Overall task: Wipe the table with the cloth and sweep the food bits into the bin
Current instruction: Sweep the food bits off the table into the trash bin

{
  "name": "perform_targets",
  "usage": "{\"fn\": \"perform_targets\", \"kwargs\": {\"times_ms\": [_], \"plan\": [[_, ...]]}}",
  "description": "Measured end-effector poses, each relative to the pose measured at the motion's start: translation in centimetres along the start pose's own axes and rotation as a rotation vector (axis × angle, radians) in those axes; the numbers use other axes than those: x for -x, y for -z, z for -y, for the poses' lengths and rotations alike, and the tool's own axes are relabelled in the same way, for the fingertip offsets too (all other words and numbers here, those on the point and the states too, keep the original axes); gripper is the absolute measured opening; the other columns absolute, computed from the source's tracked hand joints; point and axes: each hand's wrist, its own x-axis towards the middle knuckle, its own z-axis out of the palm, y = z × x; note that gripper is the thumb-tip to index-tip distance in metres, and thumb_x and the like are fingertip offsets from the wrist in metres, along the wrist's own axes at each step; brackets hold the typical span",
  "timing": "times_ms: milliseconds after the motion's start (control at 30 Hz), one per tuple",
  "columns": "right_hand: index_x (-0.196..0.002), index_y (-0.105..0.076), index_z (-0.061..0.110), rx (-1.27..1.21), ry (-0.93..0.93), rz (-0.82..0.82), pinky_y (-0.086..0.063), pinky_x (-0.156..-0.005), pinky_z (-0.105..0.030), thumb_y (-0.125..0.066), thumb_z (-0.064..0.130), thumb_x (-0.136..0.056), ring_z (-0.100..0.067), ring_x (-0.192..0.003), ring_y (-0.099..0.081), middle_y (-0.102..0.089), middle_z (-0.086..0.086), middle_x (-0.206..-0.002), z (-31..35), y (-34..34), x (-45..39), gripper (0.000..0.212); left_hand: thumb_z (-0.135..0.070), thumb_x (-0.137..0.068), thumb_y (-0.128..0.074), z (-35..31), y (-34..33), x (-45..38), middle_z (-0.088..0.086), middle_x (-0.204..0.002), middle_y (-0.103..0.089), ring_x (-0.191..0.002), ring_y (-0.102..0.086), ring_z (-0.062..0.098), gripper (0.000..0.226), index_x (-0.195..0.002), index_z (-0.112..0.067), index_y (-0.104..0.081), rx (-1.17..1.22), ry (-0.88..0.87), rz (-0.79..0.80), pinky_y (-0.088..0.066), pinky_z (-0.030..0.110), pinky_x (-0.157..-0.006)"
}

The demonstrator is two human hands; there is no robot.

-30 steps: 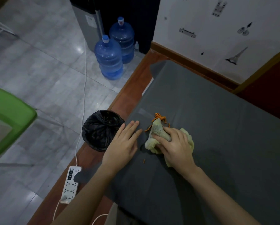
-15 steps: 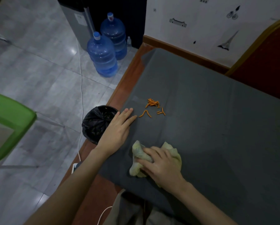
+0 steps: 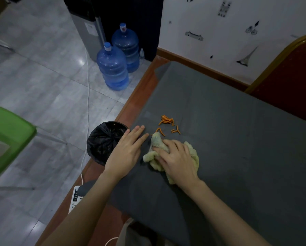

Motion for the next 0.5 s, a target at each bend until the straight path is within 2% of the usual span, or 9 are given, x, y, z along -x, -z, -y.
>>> {"fn": "perform_targets", "kwargs": {"times_ms": [200, 333, 500], "plan": [[-0.111, -0.070, 0.031, -0.033, -0.089, 0.046, -0.038, -0.084, -0.040, -0.051, 0.038, -0.092, -0.024, -0.103, -0.054, -0.063, -0.003, -0.117, -0.9, -0.2, -1.6, 0.028, -0.014, -0.095, -0.050, 0.0, 0.1, 0.1, 0.007, -0.158, -0.027, -0.147, -0.020, 0.022, 0.051, -0.145, -0.012, -0.040, -0.046, -0.021, 0.029, -0.022, 0.045, -0.118], [-0.116, -0.067, 0.032, -0.142, -0.166, 0.031, -0.045, -0.085, -0.044, -0.050, 0.038, -0.093, -0.024, -0.105, -0.052, -0.061, -0.003, -0.118, -0.9, 0.8, -0.6, 0.029, -0.014, -0.094, -0.047, 0.1, 0.0, 0.2, 0.006, -0.158, -0.026, -0.148, -0.019, 0.021, 0.051, -0.145, -0.014, -0.040, -0.059, -0.004, 0.044, -0.021, 0.044, -0.118], [-0.119, -0.067, 0.027, -0.283, -0.256, -0.043, -0.037, -0.088, -0.037, -0.045, 0.034, -0.096, -0.020, -0.107, -0.050, -0.058, -0.001, -0.119, -3.9, 3.1, 2.3, 0.032, -0.014, -0.092, -0.044, -0.1, 0.1, 0.1, 0.007, -0.157, -0.028, -0.147, -0.022, 0.022, 0.051, -0.143, -0.015, -0.042, -0.078, 0.010, 0.028, -0.018, 0.041, -0.119]]}}
